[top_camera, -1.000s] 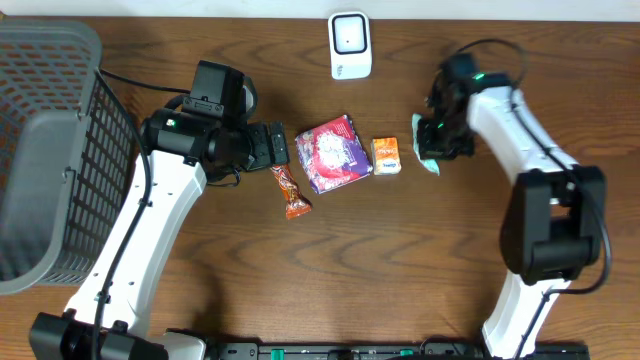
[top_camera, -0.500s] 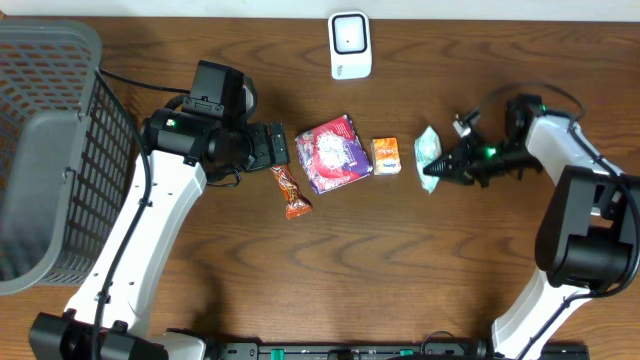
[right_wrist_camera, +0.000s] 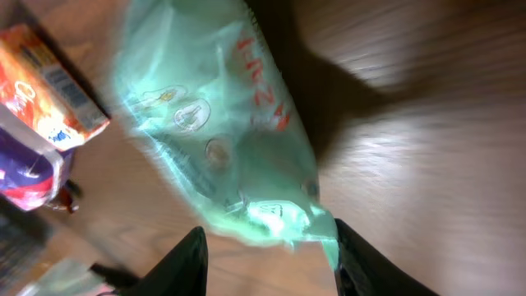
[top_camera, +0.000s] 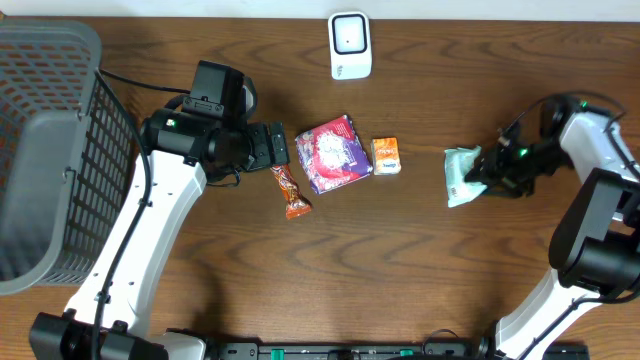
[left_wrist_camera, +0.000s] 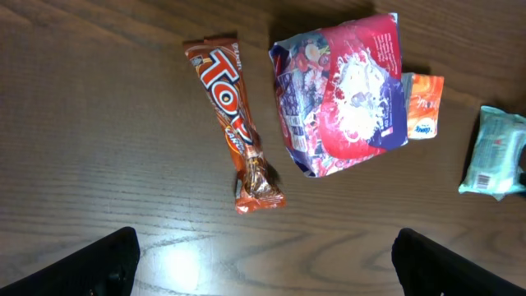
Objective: Scan the item barcode
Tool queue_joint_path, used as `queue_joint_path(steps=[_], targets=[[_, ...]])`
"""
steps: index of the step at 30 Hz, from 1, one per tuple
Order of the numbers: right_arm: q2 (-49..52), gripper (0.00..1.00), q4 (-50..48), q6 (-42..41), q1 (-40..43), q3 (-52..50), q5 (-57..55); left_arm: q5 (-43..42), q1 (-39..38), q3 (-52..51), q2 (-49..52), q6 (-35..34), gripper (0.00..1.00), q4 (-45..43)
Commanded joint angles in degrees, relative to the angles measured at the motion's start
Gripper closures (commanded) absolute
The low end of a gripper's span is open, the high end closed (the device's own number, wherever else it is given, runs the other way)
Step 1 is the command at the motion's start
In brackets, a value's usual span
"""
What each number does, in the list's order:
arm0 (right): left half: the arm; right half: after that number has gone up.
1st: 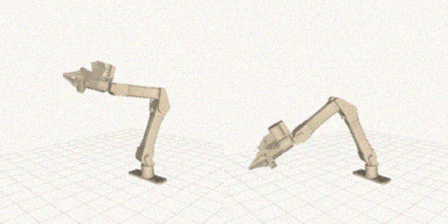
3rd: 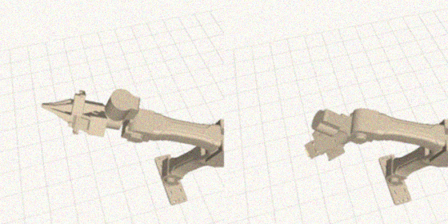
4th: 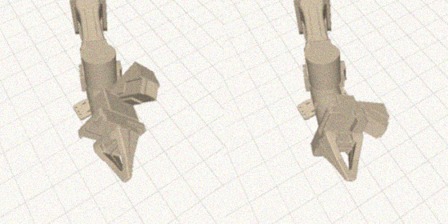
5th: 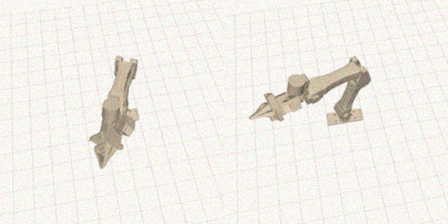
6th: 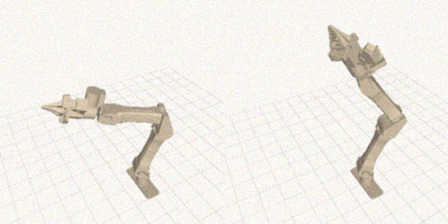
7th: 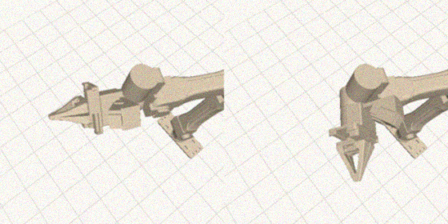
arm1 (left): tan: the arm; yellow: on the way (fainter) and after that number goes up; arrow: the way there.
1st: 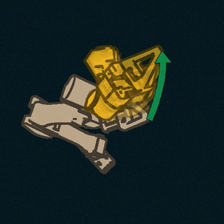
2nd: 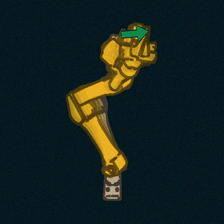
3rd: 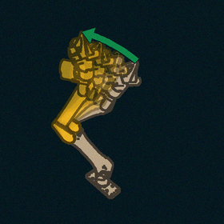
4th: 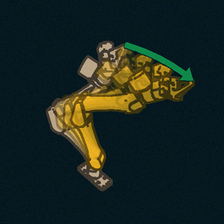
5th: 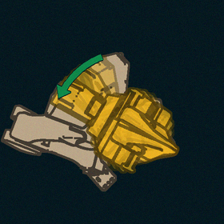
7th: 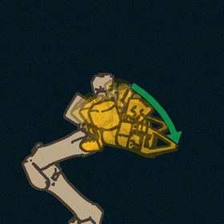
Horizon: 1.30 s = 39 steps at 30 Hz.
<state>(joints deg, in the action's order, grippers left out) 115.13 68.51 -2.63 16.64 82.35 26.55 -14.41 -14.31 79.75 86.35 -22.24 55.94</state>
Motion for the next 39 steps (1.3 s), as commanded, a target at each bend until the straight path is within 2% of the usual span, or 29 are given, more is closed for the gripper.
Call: queue_joint_path(steps=[1, 3, 7, 9, 16, 24, 26, 28, 29, 31, 34, 39], targets=[[-0.8, 0.56, 4.3, -3.0, -0.3, 8.5, -9.4, 0.6, 0.3, 0.2, -0.6, 0.6, 0.02, 0.2], [-0.8, 0.55, 7.0, -3.1, -0.7, 12.2, -10.8, 0.6, 0.3, 0.2, -0.6, 0.6, 0.02, 0.2], [-0.8, 0.42, 10.4, -2.0, -2.1, 16.7, -10.8, 0.6, 0.3, 0.2, -0.6, 0.6, 0.02, 0.2], [-0.8, 0.32, 10.5, -0.3, -2.9, 16.5, -10.8, 0.6, 0.3, 0.2, -0.6, 0.6, 0.02, 0.2], [-0.8, 0.16, 6.4, 1.0, -5.4, 12.0, -14.4, 0.6, 0.3, 0.2, -0.6, 0.6, 0.02, 0.2], [-0.8, 0.17, -4.9, 1.0, -5.4, 4.0, -13.9, 0.6, 0.3, 0.2, -0.6, 0.6, 0.02, 0.2], [-0.8, 0.15, -8.6, 2.8, -5.4, 0.4, -9.6, 0.6, 0.3, 0.2, -0.6, 0.6, 0.02, 0.2], [-0.8, 0.17, -11.5, 3.8, -5.4, -2.4, -6.2, 0.6, 0.3, 0.2, -0.6, 0.6, 0.02, 0.2], [-0.8, 0.23, -12.9, 3.7, -5.4, -3.5, -5.9, 0.6, 0.3, 0.2, -0.6, 0.6, 0.02, 0.2], [-0.8, 0.41, -15.6, 2.4, -5.4, -5.9, -6.0, 0.6, 0.3, 0.2, -0.6, 0.6, 0.02, 0.2], [-0.8, 0.57, -18.3, -0.8, -5.5, -8.1, -4.0, 0.6, 0.3, 0.2, -0.6, 0.6, 0.02, 0.2], [-0.8, 0.59, -23.6, -2.9, -7.4, -8.5, 11.1, 0.6, 0.3, 0.2, -0.6, 0.6, 0.02, 0.2]])
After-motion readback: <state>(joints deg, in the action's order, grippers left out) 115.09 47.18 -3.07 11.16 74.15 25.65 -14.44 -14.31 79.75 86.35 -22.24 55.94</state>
